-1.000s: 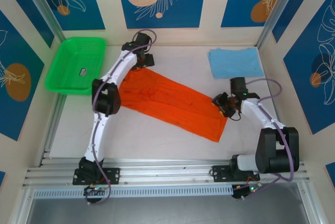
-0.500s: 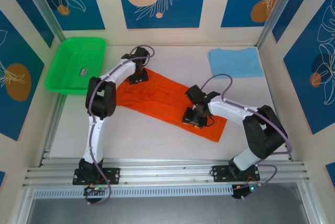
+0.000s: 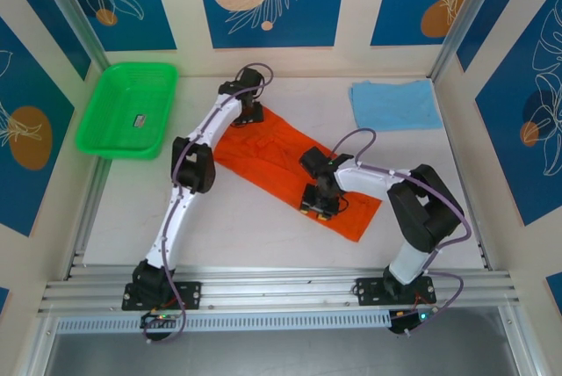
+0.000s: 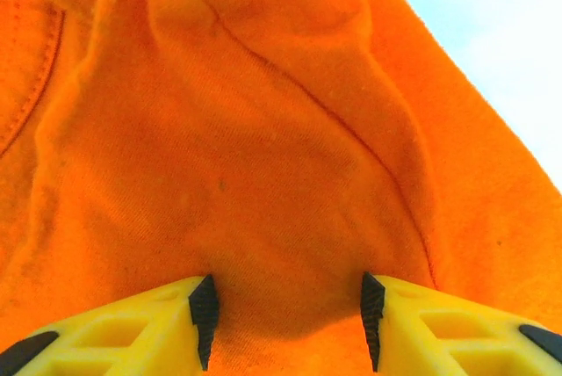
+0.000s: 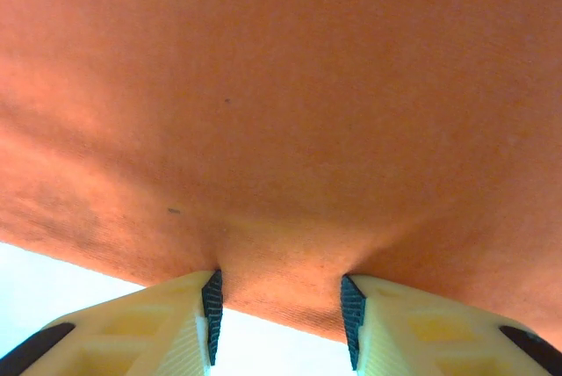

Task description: Fold and stack the t-shirts

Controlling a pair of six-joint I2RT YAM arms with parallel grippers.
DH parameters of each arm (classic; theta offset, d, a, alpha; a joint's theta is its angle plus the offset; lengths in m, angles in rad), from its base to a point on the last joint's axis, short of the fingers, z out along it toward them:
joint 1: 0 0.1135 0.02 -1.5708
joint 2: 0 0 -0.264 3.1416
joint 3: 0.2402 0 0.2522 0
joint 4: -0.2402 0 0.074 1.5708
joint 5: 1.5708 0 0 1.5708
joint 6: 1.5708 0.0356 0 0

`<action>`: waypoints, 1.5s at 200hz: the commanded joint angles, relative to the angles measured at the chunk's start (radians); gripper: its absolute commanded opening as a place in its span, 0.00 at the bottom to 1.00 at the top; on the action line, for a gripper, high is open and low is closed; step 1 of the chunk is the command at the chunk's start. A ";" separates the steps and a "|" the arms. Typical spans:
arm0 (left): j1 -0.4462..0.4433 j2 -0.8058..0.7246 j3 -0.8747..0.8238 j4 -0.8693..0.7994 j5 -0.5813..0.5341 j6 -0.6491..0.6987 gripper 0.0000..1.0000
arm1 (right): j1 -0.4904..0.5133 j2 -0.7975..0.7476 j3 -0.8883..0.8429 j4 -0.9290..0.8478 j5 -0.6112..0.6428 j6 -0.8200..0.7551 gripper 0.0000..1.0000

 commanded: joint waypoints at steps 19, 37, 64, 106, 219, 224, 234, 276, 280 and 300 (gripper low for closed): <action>-0.022 0.066 0.025 0.085 0.253 0.028 0.52 | 0.110 0.079 -0.024 0.108 -0.135 0.197 0.42; -0.034 0.064 0.046 0.127 0.278 0.033 0.55 | 0.171 0.108 0.009 0.153 -0.144 0.282 0.42; -0.038 0.052 0.058 0.174 0.308 0.044 0.57 | 0.231 0.182 0.088 0.218 -0.174 0.388 0.42; -0.035 -0.006 0.089 0.153 0.258 0.099 0.71 | 0.299 0.265 0.192 0.279 -0.169 0.522 0.43; 0.105 -0.520 -0.626 0.146 0.033 -0.045 0.52 | 0.387 0.178 0.289 0.147 -0.048 0.233 0.49; 0.108 -0.514 -0.642 0.157 0.032 -0.041 0.51 | 0.389 0.173 0.283 0.145 -0.043 0.221 0.48; 0.108 -0.495 -0.674 0.174 0.030 -0.034 0.48 | 0.393 0.158 0.256 0.155 -0.036 0.202 0.48; 0.107 -0.351 -0.653 0.189 0.043 -0.015 0.41 | 0.407 0.118 0.139 0.220 -0.023 0.177 0.48; 0.107 -0.335 -0.644 0.189 0.047 -0.012 0.41 | 0.406 0.120 0.130 0.222 -0.023 0.177 0.48; 0.104 -0.247 -0.557 0.164 0.067 0.007 0.41 | 0.407 0.155 0.112 0.227 -0.038 0.189 0.47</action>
